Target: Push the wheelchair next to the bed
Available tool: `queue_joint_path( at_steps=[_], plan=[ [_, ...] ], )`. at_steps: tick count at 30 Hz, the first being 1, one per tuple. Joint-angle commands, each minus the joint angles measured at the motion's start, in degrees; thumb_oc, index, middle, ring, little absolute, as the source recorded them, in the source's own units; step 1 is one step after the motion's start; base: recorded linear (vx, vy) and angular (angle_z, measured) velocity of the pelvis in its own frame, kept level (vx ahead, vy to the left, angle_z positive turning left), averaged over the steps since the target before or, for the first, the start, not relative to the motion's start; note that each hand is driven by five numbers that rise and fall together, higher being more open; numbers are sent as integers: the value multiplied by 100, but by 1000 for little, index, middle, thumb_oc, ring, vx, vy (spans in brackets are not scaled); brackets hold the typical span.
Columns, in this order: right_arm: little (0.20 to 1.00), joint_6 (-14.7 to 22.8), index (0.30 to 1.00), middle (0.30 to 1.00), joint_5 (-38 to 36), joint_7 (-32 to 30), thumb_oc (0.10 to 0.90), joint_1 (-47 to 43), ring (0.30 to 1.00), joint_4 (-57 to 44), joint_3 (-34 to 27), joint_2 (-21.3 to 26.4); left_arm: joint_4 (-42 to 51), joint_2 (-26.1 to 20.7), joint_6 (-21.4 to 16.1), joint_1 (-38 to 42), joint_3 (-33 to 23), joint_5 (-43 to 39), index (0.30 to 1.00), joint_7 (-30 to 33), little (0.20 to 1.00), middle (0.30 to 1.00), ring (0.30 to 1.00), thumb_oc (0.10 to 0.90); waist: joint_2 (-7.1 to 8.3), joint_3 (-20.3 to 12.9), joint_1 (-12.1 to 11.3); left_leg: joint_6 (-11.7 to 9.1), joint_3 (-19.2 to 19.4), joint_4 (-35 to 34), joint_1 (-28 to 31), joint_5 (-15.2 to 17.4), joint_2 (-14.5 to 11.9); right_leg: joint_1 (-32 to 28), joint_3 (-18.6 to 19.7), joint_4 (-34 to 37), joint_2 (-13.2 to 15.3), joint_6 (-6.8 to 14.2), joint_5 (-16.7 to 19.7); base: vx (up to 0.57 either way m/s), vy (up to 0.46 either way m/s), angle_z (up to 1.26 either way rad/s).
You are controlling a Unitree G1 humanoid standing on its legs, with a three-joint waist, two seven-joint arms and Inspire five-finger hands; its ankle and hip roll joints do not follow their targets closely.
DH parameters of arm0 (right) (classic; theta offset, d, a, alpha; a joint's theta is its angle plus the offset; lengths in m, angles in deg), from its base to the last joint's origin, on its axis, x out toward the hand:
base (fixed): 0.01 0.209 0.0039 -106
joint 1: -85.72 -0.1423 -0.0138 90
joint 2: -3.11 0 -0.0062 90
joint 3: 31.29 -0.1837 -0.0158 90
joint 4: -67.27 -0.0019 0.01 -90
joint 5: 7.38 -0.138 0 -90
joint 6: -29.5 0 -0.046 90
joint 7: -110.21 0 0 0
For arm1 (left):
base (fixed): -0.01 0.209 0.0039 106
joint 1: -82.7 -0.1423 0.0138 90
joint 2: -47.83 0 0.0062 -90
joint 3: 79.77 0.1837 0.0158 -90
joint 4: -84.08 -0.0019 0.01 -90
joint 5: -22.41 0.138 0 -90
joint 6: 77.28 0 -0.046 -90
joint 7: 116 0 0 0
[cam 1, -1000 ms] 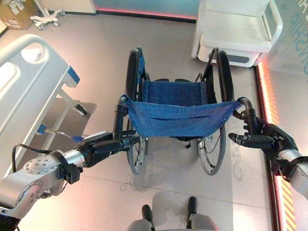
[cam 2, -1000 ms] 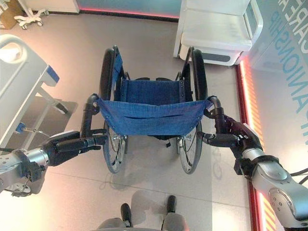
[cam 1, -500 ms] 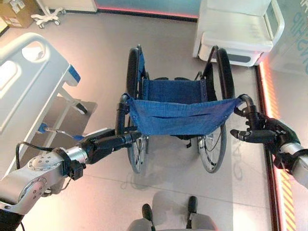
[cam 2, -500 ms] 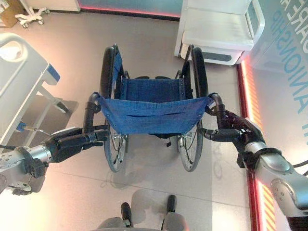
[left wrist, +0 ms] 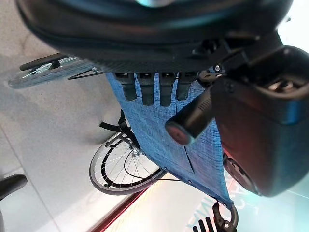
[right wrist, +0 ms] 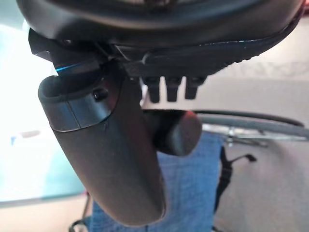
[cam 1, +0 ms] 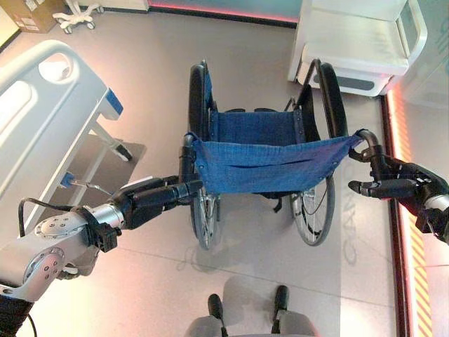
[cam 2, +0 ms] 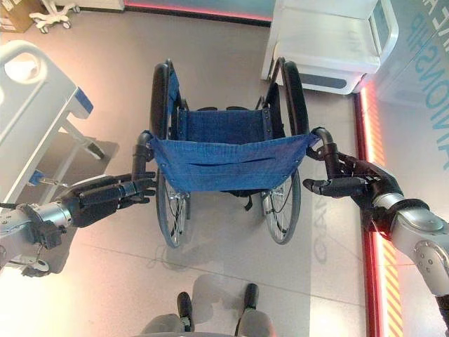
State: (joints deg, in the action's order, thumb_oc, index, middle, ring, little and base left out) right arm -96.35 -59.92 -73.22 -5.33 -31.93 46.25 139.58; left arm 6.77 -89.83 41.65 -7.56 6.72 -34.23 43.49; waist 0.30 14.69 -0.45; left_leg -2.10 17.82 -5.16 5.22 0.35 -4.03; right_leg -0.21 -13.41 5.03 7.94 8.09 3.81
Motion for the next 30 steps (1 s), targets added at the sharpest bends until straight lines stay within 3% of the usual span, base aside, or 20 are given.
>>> queue_joint_path(
  at_steps=[1,7,11,17,24,25,26,27,28,30],
  plan=[
    [900,113,900,900,155,137,800,-522,900,218,-230,728,-110,-407,-579,657,-466,-440,900,-196,900,900,900,800,-72,-390,36,-219,-99,60,-188,-164,-167,-219,-202,-458,6,33,-456,72,1,1],
    [900,26,900,900,245,202,800,-970,900,327,283,746,-209,-277,-431,1018,-68,-847,900,-43,900,900,900,800,-50,-410,22,-214,-123,53,-148,-160,-157,-270,-177,-446,-29,12,-475,23,-2,1],
    [900,-55,900,900,274,89,800,-1565,900,510,843,651,-451,-60,-142,1684,545,-1205,900,23,900,900,900,800,-36,-418,53,-210,-132,48,-117,-152,-139,-291,-139,-446,-39,15,-475,16,-11,1],
    [900,-107,900,900,261,-125,800,-2175,900,713,1497,467,-613,241,-49,2530,1376,-1463,900,311,900,900,900,800,-10,-409,123,-194,-105,49,-51,-138,-132,-319,-96,-458,-49,26,-467,9,-9,1],
    [900,-104,900,900,432,-230,800,-2640,900,863,1966,184,-809,664,-335,3094,1830,-1578,900,917,900,900,900,800,8,-377,228,-194,-8,82,3,-139,-159,-306,-2,-503,-73,23,-474,0,0,0],
    [900,-105,900,900,442,-227,800,-2653,900,874,1975,175,-826,679,-346,3104,1830,-1589,869,930,869,869,869,780,9,-374,231,-194,-2,83,7,-138,-161,-308,0,-502,-74,22,-474,0,0,0],
    [900,-112,900,900,471,-222,800,-2683,900,896,1999,142,-869,736,-373,3142,1832,-1669,582,1009,582,582,582,588,14,-371,241,-195,13,89,12,-138,-166,-312,6,-503,-74,19,-474,0,0,0],
    [900,-123,900,900,521,-212,800,-2718,900,924,2026,94,-915,811,-395,3199,1829,-1756,349,1127,349,349,349,433,18,-362,252,-195,27,96,21,-138,-173,-315,17,-507,-78,16,-475,0,0,0],
    [900,-111,900,900,556,-207,800,-2718,900,941,2027,63,-921,847,-411,3214,1816,-1776,300,1181,300,300,300,400,22,-355,257,-197,36,104,20,-141,-177,-315,21,-509,-78,12,-474,0,0,0],
    [900,-91,900,900,628,-177,800,-2734,900,1002,1991,16,-952,912,-454,3248,1750,-1751,300,1251,300,300,300,400,33,-323,269,-200,49,123,8,-149,-186,-301,37,-514,-85,4,-467,0,0,0]
  ],
)
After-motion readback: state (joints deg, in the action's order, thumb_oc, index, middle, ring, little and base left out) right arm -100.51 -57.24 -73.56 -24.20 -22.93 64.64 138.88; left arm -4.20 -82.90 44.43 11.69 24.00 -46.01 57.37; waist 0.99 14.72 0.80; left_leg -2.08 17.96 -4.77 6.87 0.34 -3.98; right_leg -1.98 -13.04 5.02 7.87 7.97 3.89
